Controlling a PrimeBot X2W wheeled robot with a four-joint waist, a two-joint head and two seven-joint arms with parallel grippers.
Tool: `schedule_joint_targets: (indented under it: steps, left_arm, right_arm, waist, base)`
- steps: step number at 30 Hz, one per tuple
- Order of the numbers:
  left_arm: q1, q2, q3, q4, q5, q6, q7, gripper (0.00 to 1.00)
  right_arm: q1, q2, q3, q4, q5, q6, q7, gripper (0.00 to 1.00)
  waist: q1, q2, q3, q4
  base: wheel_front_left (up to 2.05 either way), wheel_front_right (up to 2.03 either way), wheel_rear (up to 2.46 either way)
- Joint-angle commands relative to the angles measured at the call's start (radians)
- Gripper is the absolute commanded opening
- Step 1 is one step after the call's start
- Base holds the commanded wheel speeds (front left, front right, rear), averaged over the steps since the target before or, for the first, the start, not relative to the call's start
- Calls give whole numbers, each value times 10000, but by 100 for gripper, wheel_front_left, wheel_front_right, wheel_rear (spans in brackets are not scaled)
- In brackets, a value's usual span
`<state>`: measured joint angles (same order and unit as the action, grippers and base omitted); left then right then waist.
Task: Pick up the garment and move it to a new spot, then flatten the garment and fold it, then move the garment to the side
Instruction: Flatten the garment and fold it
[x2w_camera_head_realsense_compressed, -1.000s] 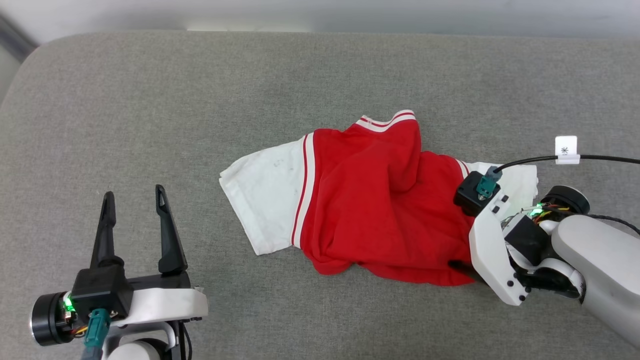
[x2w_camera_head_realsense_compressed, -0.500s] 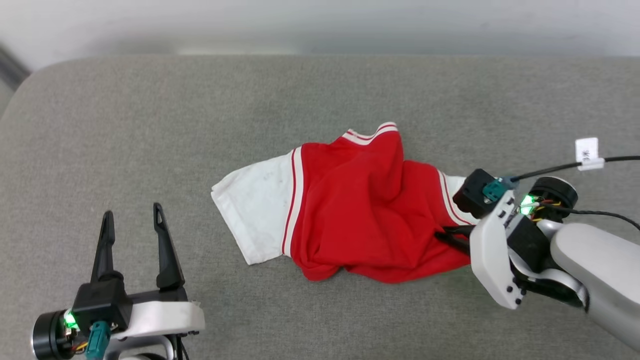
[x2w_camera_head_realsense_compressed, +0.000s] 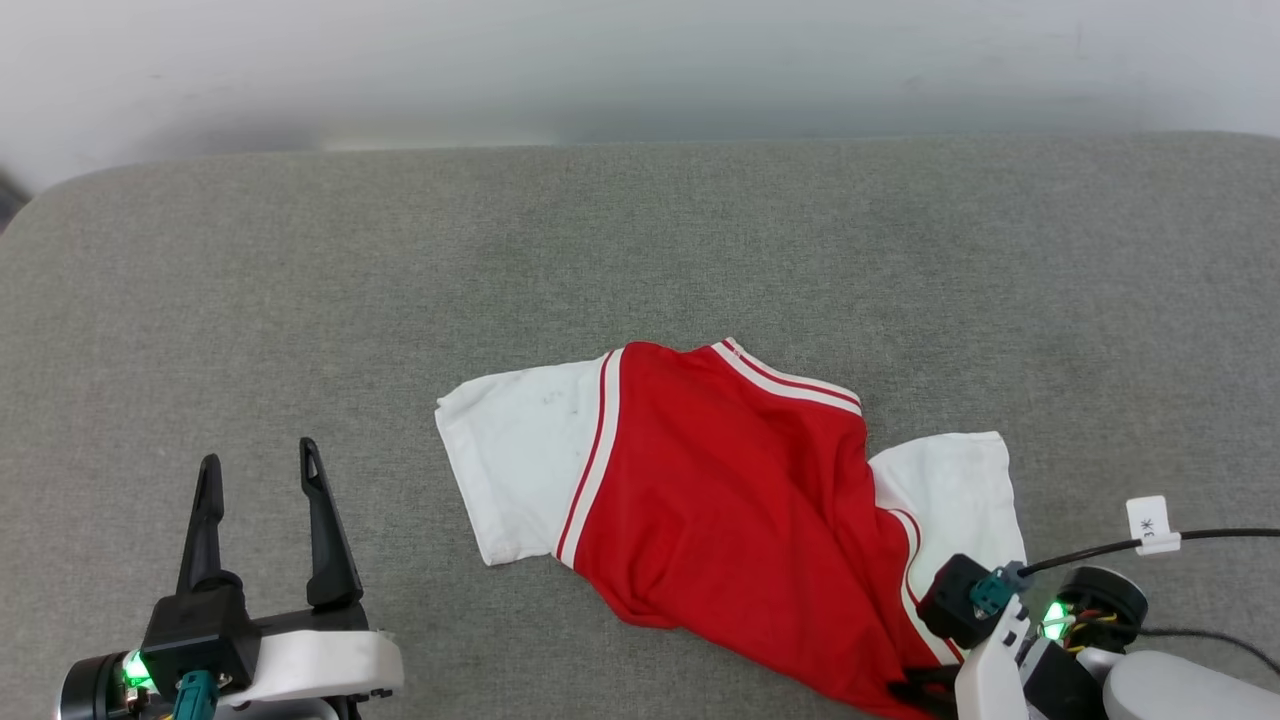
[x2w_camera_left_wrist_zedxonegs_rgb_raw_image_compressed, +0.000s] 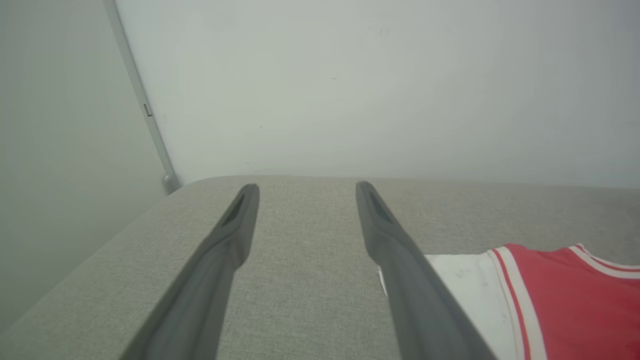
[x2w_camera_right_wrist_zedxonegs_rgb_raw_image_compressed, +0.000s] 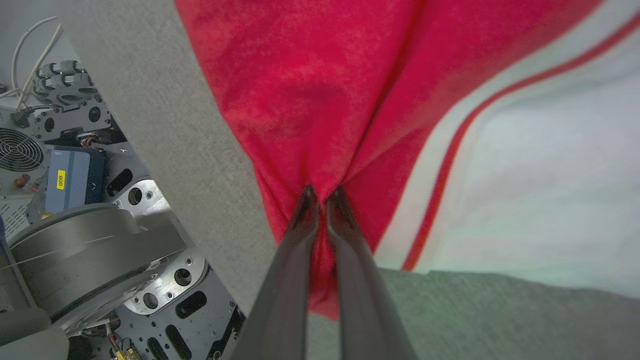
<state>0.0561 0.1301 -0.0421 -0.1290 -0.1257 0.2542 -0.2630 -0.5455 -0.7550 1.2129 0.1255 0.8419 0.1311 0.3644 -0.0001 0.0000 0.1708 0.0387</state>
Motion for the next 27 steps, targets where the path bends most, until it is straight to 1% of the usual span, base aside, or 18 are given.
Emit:
schedule_joint_targets:
  steps: [1, 2, 3, 6, 9, 12, 15, 18, 20, 22, 24, 27]
  left_arm:
    - [93, -25, 66, 14, 58, -55, -24, 100]
    - [117, -43, 96, 33, 95, -67, -24, 100]
    - [143, -68, 123, 51, 107, -95, -24, 100]
    - [260, -128, 232, 119, 178, -161, -24, 100]
    - [373, -207, 355, 84, 211, -206, -24, 100]
    - [424, -278, 410, 25, 273, -246, -24, 100]
    - [432, -300, 468, -3, 345, -316, -24, 100]
    - [346, -327, 478, -21, 398, -410, -24, 100]
    - [257, -340, 441, 1, 453, -485, -24, 100]
    - [165, -364, 408, 27, 471, -541, -24, 100]
    - [83, -393, 351, 65, 519, -612, -24, 100]
    - [-109, -437, 299, 86, 532, -691, -24, 100]
  right_arm:
    - [147, 120, -132, 125, -128, -7, -114, 19]
    - [227, 209, -307, 204, -235, -12, -227, 49]
    - [262, 250, -543, 244, -350, -12, -367, 100]
    - [394, 94, -1109, -29, -632, -9, -416, 100]
    - [424, -244, -1893, -711, -769, -7, -342, 100]
    - [214, -744, -2791, -1433, -940, -9, -141, 100]
    - [-111, -1058, -3637, -1828, -1208, -7, 267, 100]
    - [-583, -1242, -4255, -1781, -1227, -9, 920, 100]
    - [-931, -1336, -4364, -1583, -1261, -9, 1556, 100]
    - [-1286, -1260, -4391, -1313, -974, -9, 2218, 100]
    - [-1683, -1288, -4221, -1048, -755, -7, 2953, 100]
    - [-2185, -1159, -3862, -620, -230, -7, 4042, 100]
  waist:
    - [1, 0, 0, -12]
    - [1, 0, -13, -29]
    - [1, 0, -46, -41]
    - [1, 0, -188, -98]
    - [1, 0, -310, -199]
    - [1, 0, -374, -244]
    - [1, 0, -382, -253]
    - [1, 0, -313, -207]
    - [1, 0, -223, -135]
    - [1, 0, -95, -53]
    - [1, 0, 71, 54]
    - [1, 0, 372, 191]
  base:
    - [0, 0, 0]
    - [0, 0, 0]
    - [0, 0, 0]
    - [0, 0, 0]
    - [0, 0, 0]
    - [0, 0, 0]
    - [0, 0, 0]
    - [0, 0, 0]
    - [0, 0, 0]
    - [0, 0, 0]
    - [0, 0, 0]
    - [0, 0, 0]
